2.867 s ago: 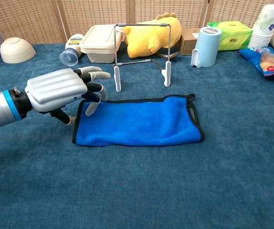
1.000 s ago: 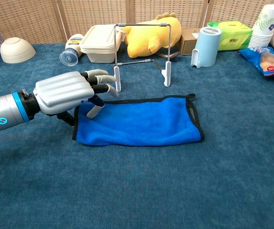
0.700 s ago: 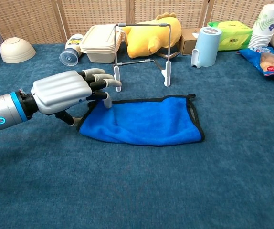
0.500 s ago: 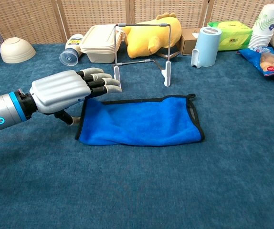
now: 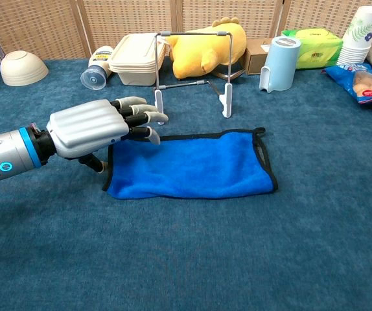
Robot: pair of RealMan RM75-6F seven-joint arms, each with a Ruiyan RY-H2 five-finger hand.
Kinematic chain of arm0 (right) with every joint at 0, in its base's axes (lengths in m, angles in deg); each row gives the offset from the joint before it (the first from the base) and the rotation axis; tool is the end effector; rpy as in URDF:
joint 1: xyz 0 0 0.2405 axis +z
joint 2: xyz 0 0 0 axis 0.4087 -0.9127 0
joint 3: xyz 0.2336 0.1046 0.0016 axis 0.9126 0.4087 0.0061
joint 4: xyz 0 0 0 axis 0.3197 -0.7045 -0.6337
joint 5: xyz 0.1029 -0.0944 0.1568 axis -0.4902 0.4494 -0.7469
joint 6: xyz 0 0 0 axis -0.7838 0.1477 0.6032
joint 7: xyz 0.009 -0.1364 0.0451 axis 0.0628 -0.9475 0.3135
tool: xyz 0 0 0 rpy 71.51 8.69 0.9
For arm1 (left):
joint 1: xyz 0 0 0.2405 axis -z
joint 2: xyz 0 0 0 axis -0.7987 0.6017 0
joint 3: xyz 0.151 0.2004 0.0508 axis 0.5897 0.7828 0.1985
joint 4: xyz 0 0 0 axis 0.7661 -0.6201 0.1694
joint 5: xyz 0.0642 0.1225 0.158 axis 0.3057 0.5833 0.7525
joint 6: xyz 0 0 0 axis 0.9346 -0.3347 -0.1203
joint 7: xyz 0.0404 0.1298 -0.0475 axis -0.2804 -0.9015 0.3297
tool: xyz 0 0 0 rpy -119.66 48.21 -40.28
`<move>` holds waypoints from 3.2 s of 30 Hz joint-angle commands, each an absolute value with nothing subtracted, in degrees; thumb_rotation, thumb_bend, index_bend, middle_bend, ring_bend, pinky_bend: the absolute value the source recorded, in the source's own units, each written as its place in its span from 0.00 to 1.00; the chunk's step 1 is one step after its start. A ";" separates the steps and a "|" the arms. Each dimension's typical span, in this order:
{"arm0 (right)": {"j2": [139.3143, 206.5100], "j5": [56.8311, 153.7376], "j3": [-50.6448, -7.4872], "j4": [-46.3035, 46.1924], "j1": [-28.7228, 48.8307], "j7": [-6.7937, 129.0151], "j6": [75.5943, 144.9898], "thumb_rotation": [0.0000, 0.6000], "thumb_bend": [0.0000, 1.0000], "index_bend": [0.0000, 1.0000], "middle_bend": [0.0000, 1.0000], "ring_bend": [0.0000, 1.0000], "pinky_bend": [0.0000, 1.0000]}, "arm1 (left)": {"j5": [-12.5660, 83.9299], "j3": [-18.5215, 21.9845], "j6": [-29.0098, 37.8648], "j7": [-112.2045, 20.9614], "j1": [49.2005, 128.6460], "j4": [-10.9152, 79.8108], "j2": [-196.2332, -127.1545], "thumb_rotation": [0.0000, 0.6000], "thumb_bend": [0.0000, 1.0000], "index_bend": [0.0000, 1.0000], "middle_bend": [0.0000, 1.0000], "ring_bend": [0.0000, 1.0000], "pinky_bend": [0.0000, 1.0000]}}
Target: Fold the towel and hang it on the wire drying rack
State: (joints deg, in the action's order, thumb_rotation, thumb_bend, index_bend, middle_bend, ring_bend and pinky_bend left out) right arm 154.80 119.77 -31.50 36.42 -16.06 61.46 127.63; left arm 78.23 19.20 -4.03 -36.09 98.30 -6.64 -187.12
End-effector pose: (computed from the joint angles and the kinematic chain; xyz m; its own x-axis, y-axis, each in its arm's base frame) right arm -0.2446 -0.2048 0.1381 0.0127 -0.0149 0.9998 -0.9994 0.0323 0.0132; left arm -0.1875 0.3404 -0.0741 0.6841 -0.1101 0.7210 0.3655 -0.8037 -0.4695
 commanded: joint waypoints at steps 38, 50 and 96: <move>155.32 120.81 -31.87 33.68 -16.74 66.70 127.05 1.00 0.35 0.15 0.05 0.00 0.00 | 66.39 7.07 -4.64 -44.55 100.45 42.16 -159.80 1.00 0.48 0.74 0.43 0.23 0.00; 156.62 121.59 -32.18 29.87 -16.84 70.48 126.55 1.00 0.35 0.15 0.05 0.00 0.00 | 46.43 -4.84 4.98 -55.53 103.16 62.58 -149.42 1.00 0.50 0.75 0.43 0.22 0.00; 157.73 120.45 -32.81 25.04 -19.13 77.08 126.15 1.00 0.35 0.15 0.05 0.00 0.00 | 9.73 -16.95 15.40 -70.91 125.81 32.35 -167.85 1.00 0.52 0.75 0.39 0.19 0.00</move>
